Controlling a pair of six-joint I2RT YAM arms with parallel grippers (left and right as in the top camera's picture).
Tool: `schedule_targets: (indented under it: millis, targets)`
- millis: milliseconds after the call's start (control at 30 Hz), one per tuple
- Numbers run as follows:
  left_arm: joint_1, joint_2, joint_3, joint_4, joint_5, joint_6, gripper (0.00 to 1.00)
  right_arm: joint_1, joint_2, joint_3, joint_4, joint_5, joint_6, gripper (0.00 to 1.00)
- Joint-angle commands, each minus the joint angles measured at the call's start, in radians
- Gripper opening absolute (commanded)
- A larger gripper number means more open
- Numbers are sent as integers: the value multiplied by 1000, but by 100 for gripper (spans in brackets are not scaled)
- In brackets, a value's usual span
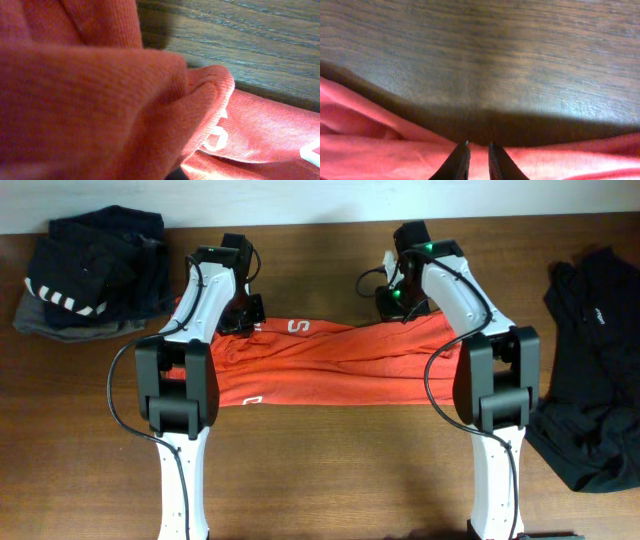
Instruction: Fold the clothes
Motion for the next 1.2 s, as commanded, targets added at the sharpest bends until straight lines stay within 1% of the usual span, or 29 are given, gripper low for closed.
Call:
schedule_targets:
  millis: [0, 100, 233, 400, 533, 767, 900, 967, 1033, 1100, 1133, 1167]
  targets:
    - [19, 44, 2, -5, -34, 20, 2, 5, 9, -26, 61, -14, -72, 22]
    - [19, 43, 2, -5, -35, 24, 2, 5, 10, -26, 63, -14, -82, 22]
    - [19, 43, 2, -6, -35, 27, 2, 5, 18, -26, -11, -7, -82, 23]
    - [19, 43, 2, -4, -35, 35, 2, 3, 18, -26, -104, 113, -81, 24]
    - [21, 43, 2, -10, -92, 35, 3, -3, 18, -26, -167, 190, -81, 24]
    - [66, 43, 2, -32, -107, 35, 4, -51, 19, -26, -261, 203, -81, 26]
    - [103, 43, 2, -40, -107, 43, 4, -96, 19, -26, -286, 258, -79, 26]
    - [120, 43, 2, -45, -107, 58, 4, -117, 19, -26, -283, 258, -65, 20]
    - [133, 43, 2, -47, -106, 57, 4, -137, 19, -26, -273, 253, -30, 18]
    - [140, 43, 2, -47, -106, 57, 4, -150, 18, -25, -254, 224, -20, 19]
    - [142, 43, 2, -46, -106, 57, 4, -153, 18, -25, -242, 206, -21, 23]
    - [142, 43, 2, -46, -106, 57, 4, -157, 17, -25, -229, 191, -21, 34]
